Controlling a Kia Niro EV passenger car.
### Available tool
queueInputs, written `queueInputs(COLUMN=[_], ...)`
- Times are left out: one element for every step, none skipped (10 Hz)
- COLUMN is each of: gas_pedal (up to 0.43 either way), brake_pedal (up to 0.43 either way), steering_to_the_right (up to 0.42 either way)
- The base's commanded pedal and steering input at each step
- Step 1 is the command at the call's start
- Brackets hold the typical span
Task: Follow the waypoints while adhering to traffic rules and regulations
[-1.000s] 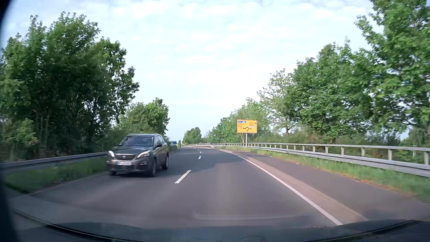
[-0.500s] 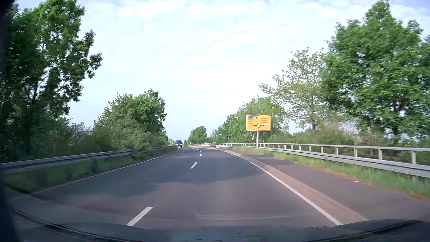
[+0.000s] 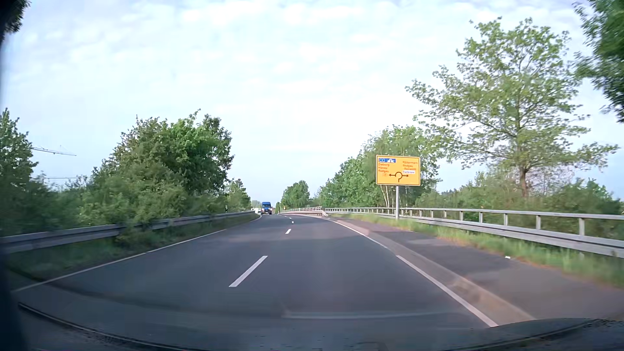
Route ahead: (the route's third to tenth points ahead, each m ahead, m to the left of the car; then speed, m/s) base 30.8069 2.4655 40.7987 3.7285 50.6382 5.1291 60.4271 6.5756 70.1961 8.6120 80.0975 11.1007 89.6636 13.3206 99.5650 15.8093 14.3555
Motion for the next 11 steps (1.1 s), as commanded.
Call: queueInputs(gas_pedal=[0.157,0.157,0.157,0.157,0.157,0.157,0.157,0.157,0.157,0.157,0.157], brake_pedal=[0.0,0.0,0.0,0.0,0.0,0.0,0.0,0.0,0.0,0.0,0.0], steering_to_the_right=[-0.02,-0.019,-0.019,-0.018,-0.018,-0.018,-0.018,-0.018,-0.018,-0.018,-0.018])
